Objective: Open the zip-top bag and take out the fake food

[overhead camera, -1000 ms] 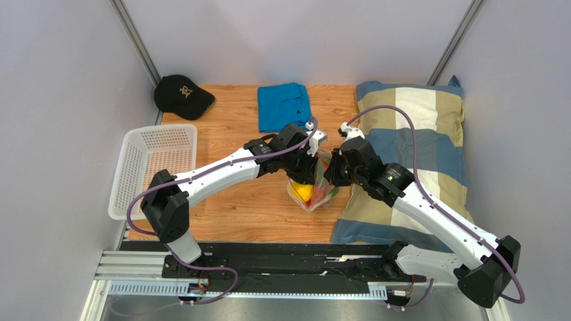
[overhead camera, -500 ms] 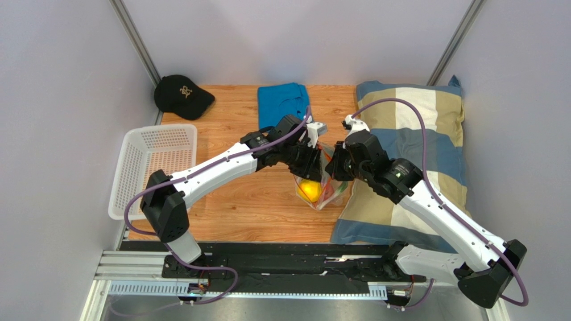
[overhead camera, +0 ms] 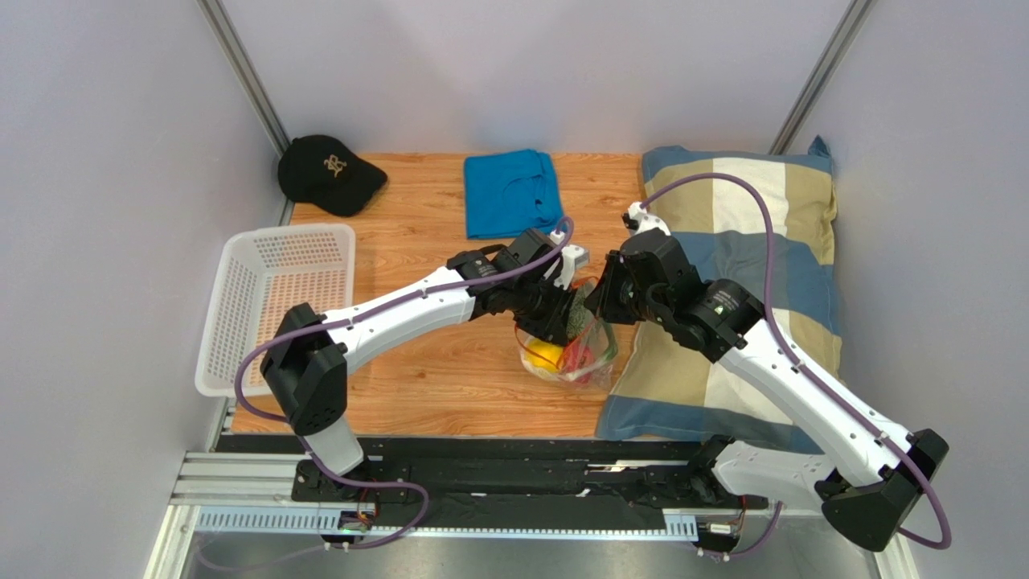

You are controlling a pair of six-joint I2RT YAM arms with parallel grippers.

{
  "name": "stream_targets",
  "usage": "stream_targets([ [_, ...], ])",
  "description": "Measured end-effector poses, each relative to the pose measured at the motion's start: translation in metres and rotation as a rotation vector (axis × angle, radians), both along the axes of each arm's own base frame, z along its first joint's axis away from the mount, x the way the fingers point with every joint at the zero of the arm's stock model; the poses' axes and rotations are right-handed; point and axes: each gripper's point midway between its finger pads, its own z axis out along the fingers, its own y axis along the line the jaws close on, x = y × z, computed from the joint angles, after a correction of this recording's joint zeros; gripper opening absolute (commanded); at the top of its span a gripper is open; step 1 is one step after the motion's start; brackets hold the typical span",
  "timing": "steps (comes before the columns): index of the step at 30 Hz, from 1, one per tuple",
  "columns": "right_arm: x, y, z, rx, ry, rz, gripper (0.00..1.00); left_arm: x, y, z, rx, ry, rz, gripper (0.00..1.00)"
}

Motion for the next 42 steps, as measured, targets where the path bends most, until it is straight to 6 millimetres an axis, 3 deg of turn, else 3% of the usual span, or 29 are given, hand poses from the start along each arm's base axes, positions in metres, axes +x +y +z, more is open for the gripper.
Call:
stream_targets([
  [6,0.007,0.011,0.002,0.004,0.017,0.017,0.00,0.000,0.007,-0.017,0.069,0.006,-0.002,0.00],
  [9,0.008,0.014,0.001,0.003,0.024,0.025,0.00,-0.002,0.008,-0.027,0.096,0.022,-0.006,0.09],
  [14,0.004,0.009,0.003,0.009,0.014,0.023,0.00,-0.001,0.006,-0.028,0.083,0.011,-0.011,0.21],
  [18,-0.005,0.004,-0.003,0.019,0.023,0.021,0.00,-0.002,0.004,-0.030,0.075,0.013,-0.022,0.39],
  [24,-0.011,0.000,-0.010,0.026,0.040,0.010,0.00,-0.005,0.001,-0.037,0.058,0.010,-0.045,0.52],
  [29,-0.011,0.000,-0.011,0.026,0.044,0.008,0.00,-0.006,0.001,-0.042,0.055,0.009,-0.048,0.49],
  [31,-0.011,-0.001,-0.012,0.025,0.046,0.008,0.00,-0.006,0.001,-0.042,0.052,0.010,-0.048,0.41],
  [36,-0.012,-0.001,-0.014,0.021,0.049,0.007,0.00,-0.007,0.002,-0.044,0.043,0.001,-0.042,0.10],
  [42,-0.010,-0.003,-0.015,0.013,0.045,-0.003,0.00,-0.012,0.013,-0.024,0.018,-0.048,-0.032,0.00],
])
